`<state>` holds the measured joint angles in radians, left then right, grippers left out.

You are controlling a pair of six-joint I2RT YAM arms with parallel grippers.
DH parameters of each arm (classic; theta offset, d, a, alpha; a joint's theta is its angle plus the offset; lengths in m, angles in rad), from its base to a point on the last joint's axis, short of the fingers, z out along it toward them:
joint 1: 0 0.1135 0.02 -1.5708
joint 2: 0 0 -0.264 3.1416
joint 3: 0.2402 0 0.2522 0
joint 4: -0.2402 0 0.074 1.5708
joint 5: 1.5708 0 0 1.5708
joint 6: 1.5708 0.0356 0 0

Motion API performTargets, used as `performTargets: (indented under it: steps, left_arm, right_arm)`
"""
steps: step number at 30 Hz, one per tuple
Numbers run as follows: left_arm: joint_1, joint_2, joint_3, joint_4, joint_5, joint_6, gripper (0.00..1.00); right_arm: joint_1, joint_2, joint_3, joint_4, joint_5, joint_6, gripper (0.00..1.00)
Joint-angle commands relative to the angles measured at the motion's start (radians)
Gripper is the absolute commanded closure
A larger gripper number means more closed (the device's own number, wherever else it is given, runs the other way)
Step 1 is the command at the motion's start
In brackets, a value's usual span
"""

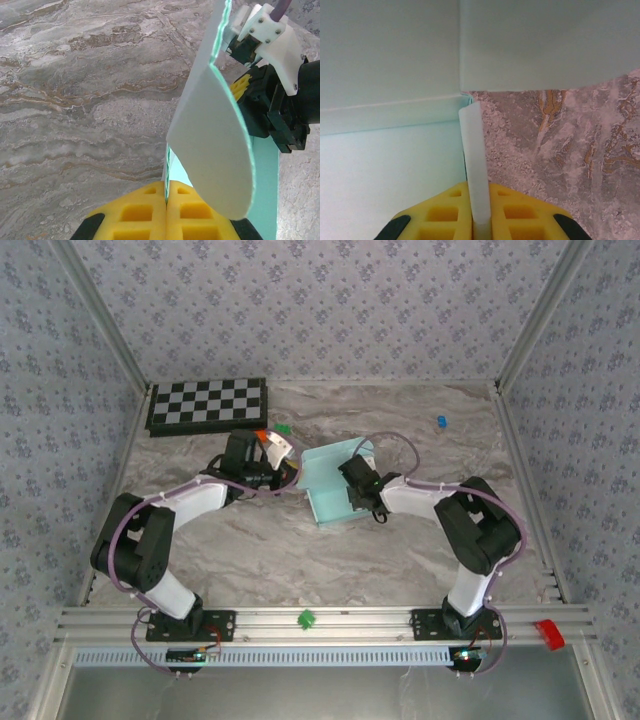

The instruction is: Fold the paper box

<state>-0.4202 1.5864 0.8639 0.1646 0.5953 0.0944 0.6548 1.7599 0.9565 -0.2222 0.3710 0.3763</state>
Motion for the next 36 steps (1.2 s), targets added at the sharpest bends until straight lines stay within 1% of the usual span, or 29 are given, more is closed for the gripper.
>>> performTargets:
  steps: [1, 4, 6, 9, 13, 20, 22, 28, 33, 36]
  left_arm:
    - [0.026, 0.003, 0.026, -0.042, 0.028, 0.021, 1.0]
    - [0.026, 0.003, 0.029, -0.042, 0.038, 0.024, 1.0]
    - [0.027, 0.005, 0.032, -0.043, 0.046, 0.023, 1.0]
    - [0.026, 0.007, 0.031, -0.04, 0.056, 0.024, 1.0]
    - [0.026, 0.007, 0.031, -0.036, 0.068, 0.022, 1.0]
    - [0.02, 0.003, 0.03, -0.036, 0.076, 0.031, 1.0]
    - [0.019, 0.003, 0.029, -0.034, 0.075, 0.032, 1.0]
    - [0.015, 0.003, 0.029, -0.031, 0.077, 0.034, 1.0]
    - [0.014, 0.005, 0.031, -0.028, 0.08, 0.037, 1.0]
    - [0.012, 0.008, 0.032, -0.024, 0.08, 0.037, 1.0]
  right_arm:
    - [-0.032, 0.056, -0.029, -0.178, 0.169, 0.031, 0.87]
    - [-0.033, 0.052, -0.025, -0.178, 0.152, 0.028, 0.87]
    - [-0.032, 0.044, -0.028, -0.154, 0.106, 0.021, 0.86]
    - [-0.031, 0.024, -0.024, -0.121, 0.036, 0.031, 0.82]
    - [-0.026, -0.001, -0.011, -0.104, -0.027, 0.073, 0.77]
    - [-0.025, -0.028, -0.002, -0.1, -0.053, 0.109, 0.72]
    - [-0.025, -0.036, -0.004, -0.098, -0.057, 0.116, 0.69]
    - [-0.024, -0.064, -0.003, -0.091, -0.066, 0.126, 0.64]
    - [-0.027, -0.068, 0.002, -0.089, -0.073, 0.132, 0.56]
    - [-0.026, -0.068, 0.002, -0.086, -0.084, 0.135, 0.55]
